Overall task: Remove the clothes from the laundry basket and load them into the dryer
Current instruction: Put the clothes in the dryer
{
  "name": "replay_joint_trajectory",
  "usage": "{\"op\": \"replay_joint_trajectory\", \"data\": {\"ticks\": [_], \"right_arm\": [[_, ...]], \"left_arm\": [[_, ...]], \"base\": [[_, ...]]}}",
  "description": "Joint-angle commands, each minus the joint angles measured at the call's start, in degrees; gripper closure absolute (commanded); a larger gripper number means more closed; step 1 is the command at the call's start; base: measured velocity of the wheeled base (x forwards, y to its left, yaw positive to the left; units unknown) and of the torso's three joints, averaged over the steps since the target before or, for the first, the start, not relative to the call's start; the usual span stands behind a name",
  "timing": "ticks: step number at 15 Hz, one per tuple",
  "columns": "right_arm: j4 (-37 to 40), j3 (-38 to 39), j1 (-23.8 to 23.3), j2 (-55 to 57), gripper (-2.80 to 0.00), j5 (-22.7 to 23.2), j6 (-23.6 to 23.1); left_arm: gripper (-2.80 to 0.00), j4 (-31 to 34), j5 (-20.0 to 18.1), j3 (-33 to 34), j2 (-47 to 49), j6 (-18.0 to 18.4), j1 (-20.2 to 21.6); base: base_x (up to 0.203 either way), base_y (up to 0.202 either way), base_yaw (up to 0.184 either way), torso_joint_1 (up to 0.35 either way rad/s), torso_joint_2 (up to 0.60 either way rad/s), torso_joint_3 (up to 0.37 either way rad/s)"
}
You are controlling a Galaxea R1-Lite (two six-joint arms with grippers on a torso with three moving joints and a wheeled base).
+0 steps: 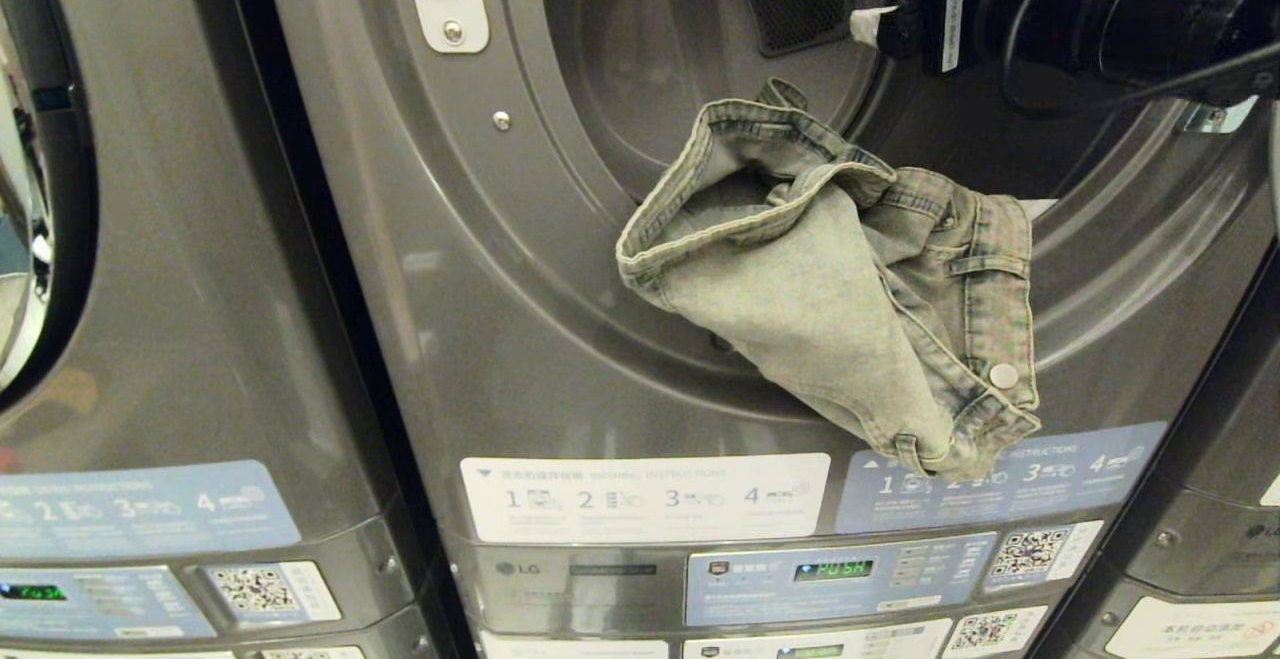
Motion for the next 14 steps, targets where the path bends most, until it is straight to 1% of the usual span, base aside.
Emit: {"op": "replay_joint_trajectory", "data": {"ticks": [1,3,4,5,7,8,12,14], "right_arm": [[1.6,4.7,3.9,-5.3,-2.8,1.7,2.1],[5.1,6.5,9.6,-8.2,-2.8,2.6,9.8],[6.9,6.9,11.6,-9.9,-2.8,2.8,12.6],[8.6,7.1,12.7,-11.4,-2.8,3.1,13.5],[10.5,7.8,13.0,-13.4,-2.8,3.3,13.1],[10.8,9.6,13.0,-14.6,-2.8,3.2,12.3],[10.9,21.6,13.0,-21.2,-2.8,2.4,6.8],[10.9,26.9,13.0,-22.4,-2.8,-0.2,5.6]], "left_arm": [[0.0,0.0,0.0,0.1,0.0,0.0,0.0],[0.0,0.0,0.0,0.1,0.0,0.0,0.0],[0.0,0.0,0.0,0.1,0.0,-0.1,0.0],[0.0,0.0,0.0,0.1,0.0,0.0,0.0],[0.0,0.0,0.0,0.1,0.0,0.0,0.0],[0.0,0.0,0.0,0.1,0.0,0.0,0.0],[0.0,0.0,0.0,0.1,0.0,0.0,0.0],[0.0,0.0,0.0,0.1,0.0,0.0,0.0]], "base": [[0.0,0.0,0.0,0.0,0.0,0.0],[0.0,0.0,0.0,0.0,0.0,0.0],[0.0,0.0,0.0,0.0,0.0,0.0],[0.0,0.0,0.0,0.0,0.0,0.0],[0.0,0.0,0.0,0.0,0.0,0.0],[0.0,0.0,0.0,0.0,0.0,0.0],[0.0,0.0,0.0,0.0,0.0,0.0],[0.0,0.0,0.0,0.0,0.0,0.0]]}}
